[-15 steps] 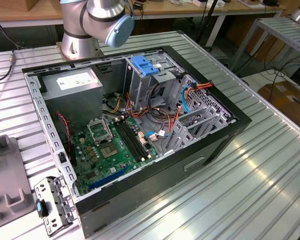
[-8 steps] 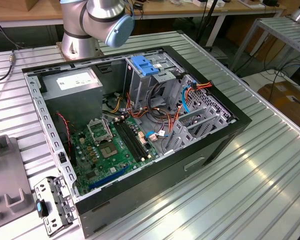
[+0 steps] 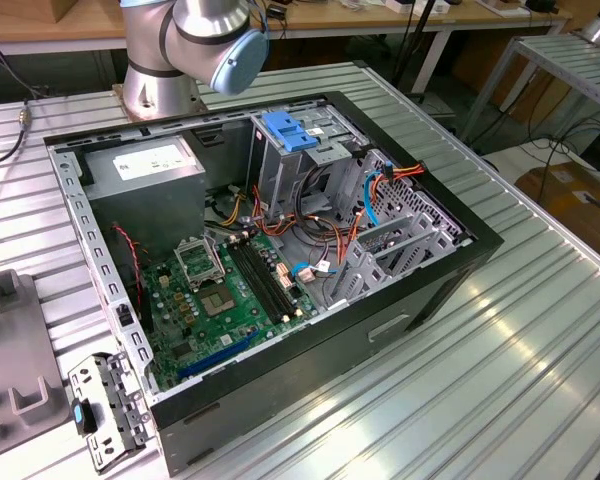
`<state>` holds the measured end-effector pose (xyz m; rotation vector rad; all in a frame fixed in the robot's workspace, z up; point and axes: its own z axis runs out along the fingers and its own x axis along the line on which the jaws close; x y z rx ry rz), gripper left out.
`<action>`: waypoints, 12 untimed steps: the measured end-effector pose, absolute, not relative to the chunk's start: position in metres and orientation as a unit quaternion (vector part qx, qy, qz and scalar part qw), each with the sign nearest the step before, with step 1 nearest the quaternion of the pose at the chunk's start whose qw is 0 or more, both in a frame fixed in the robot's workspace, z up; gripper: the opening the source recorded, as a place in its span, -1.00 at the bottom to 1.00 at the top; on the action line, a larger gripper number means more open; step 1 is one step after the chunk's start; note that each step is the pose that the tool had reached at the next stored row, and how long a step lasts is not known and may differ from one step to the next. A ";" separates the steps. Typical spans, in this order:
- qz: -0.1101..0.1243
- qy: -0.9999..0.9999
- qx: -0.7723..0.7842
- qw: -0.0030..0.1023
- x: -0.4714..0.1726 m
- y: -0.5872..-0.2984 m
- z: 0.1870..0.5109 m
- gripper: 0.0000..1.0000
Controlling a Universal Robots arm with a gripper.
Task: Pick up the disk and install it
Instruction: 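Pick up the disk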
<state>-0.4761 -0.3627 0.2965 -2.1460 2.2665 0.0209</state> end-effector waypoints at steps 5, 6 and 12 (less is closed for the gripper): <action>0.007 0.726 -0.687 0.010 -0.476 -0.363 0.296 -0.10; 0.007 0.726 -0.687 0.010 -0.476 -0.363 0.296 -0.24; 0.006 0.726 -0.688 0.010 -0.476 -0.363 0.296 -0.25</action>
